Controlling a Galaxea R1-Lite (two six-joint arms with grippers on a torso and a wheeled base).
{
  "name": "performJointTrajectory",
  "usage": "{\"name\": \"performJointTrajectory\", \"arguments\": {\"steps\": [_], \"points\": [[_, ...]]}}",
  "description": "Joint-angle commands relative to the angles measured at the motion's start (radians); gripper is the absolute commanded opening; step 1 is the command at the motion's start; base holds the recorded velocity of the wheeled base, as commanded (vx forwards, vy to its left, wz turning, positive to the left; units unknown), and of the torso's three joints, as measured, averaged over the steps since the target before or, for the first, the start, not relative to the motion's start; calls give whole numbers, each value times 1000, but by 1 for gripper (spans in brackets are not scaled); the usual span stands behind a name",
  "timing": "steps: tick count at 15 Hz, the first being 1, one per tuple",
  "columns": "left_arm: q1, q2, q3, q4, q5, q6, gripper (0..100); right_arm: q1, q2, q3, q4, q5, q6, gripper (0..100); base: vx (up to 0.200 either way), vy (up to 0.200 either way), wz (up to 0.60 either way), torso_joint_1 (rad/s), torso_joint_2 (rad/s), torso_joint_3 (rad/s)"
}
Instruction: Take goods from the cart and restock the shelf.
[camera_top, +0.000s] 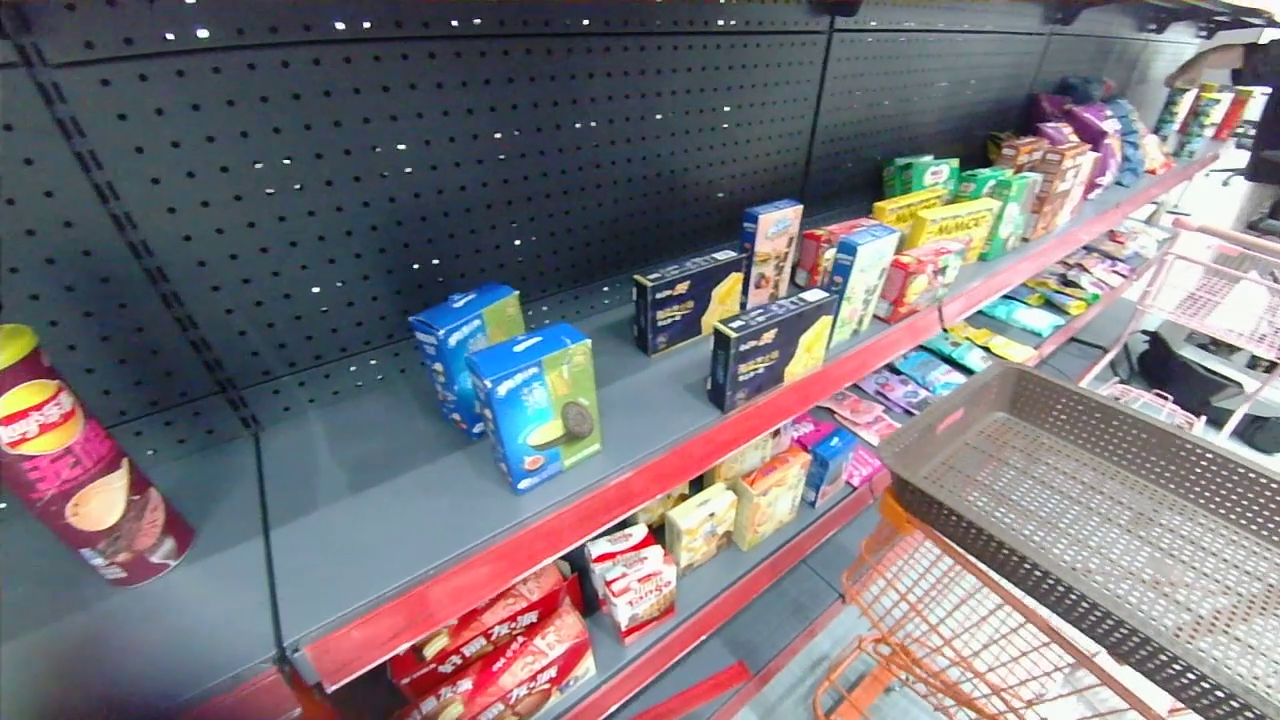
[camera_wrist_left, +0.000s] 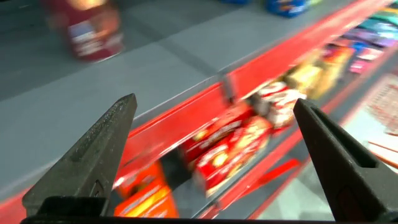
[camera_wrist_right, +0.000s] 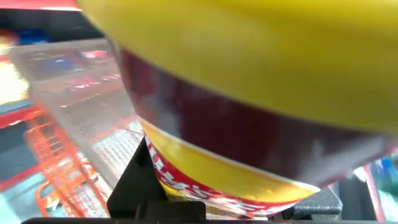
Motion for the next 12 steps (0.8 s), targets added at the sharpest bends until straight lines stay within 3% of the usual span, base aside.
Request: {"name": "performJointTrajectory", "arguments": {"steps": [1, 12], "points": [[0, 0, 0, 1, 0, 0, 100, 2, -1, 1, -3, 6, -15, 0, 0, 0, 600, 2, 2, 2], [-1, 0, 0, 1, -2, 4, 100, 19, -24, 5, -5, 16, -34, 0, 0, 0, 600, 2, 2, 3]]}}
